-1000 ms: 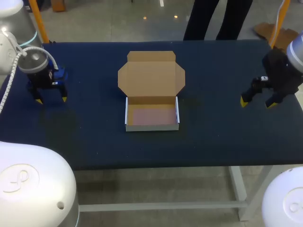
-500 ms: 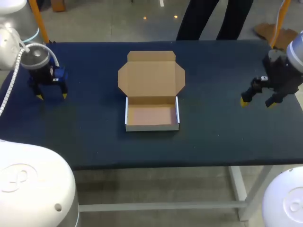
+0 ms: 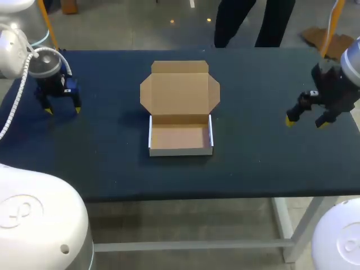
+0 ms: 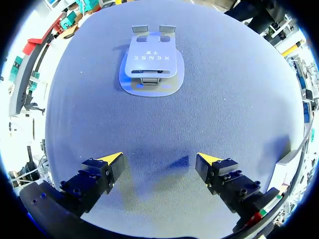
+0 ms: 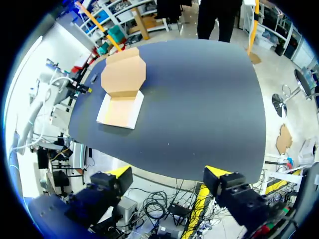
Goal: Assemble the packaging by folding the flat box into shape, placing the metal phone stand inside, and closing the box properly
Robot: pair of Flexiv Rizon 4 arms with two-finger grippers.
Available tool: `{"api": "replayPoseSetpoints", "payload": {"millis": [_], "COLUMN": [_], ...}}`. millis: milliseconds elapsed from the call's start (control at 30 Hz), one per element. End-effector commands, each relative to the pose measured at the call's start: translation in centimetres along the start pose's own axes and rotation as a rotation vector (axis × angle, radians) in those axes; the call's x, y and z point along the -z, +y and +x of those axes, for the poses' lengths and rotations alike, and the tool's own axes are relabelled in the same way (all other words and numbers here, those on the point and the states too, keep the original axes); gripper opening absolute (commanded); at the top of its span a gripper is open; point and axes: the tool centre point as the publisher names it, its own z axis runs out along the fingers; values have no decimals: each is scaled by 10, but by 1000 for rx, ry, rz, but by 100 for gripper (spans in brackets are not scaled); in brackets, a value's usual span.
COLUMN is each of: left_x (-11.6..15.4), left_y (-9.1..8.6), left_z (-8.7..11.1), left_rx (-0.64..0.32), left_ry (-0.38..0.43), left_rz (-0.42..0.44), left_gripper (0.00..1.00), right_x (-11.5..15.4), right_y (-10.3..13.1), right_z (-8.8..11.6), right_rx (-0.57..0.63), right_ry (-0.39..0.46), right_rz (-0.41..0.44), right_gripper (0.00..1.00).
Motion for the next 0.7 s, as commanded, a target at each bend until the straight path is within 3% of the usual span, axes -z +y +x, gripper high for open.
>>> {"api": "replayPoseSetpoints", "payload": {"millis": [33,700], "left_x": [-2,-8], "left_y": [-12,-44], "left_z": [-1,-1], "left_rx": [0,-10], "left_ry": [-4,0], "left_rz": [-16,-35], "left_gripper": [100,100], "right_x": [3,3], "right_y": [-1,-1], "right_z": [0,0], "right_rx": [1,1], "right_ry": [0,0], "right_rz": [4,4], "right_gripper": [100,100]}}
